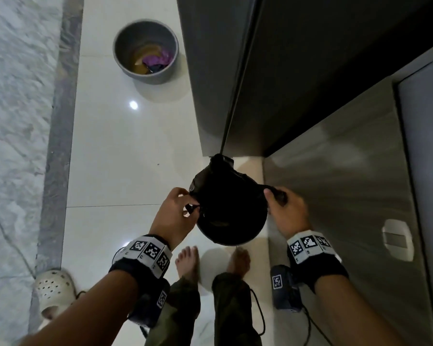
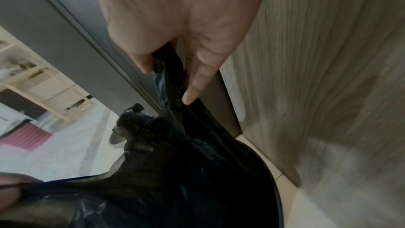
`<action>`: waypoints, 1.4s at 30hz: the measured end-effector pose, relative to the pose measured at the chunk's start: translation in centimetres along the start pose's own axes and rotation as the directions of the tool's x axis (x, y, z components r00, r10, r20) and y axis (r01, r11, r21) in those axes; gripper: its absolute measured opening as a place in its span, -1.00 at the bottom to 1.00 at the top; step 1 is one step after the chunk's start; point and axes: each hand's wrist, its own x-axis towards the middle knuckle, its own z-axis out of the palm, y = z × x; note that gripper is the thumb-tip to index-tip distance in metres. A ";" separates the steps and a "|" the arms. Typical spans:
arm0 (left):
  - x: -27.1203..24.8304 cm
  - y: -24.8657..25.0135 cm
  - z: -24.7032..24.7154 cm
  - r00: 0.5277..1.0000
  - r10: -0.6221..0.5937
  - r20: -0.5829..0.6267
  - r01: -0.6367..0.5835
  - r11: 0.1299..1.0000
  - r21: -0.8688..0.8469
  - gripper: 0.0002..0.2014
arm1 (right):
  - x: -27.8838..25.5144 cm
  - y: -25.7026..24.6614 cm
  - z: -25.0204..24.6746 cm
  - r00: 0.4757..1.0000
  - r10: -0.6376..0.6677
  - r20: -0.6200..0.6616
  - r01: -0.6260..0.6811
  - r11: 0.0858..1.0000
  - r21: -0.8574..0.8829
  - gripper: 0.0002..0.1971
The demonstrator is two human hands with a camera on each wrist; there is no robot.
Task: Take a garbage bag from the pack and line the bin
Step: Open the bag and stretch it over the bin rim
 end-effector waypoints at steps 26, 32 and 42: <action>2.7 -7.7 7.6 0.923 -0.371 -0.104 0.353 0.703 0.618 -0.68 | 4.4 6.2 -0.1 0.951 0.219 0.217 -0.145 0.940 -0.310 -0.20; 3.4 -9.3 9.0 0.941 -0.286 -0.180 0.338 0.773 0.537 -0.60 | 5.3 6.8 0.7 0.995 0.087 0.052 -0.043 0.825 -0.564 -0.71; 8.2 -10.2 8.8 0.945 -0.233 -0.228 0.311 0.853 0.420 -0.47 | 9.6 6.7 3.0 0.994 -0.107 -0.033 0.066 0.794 -0.605 -0.22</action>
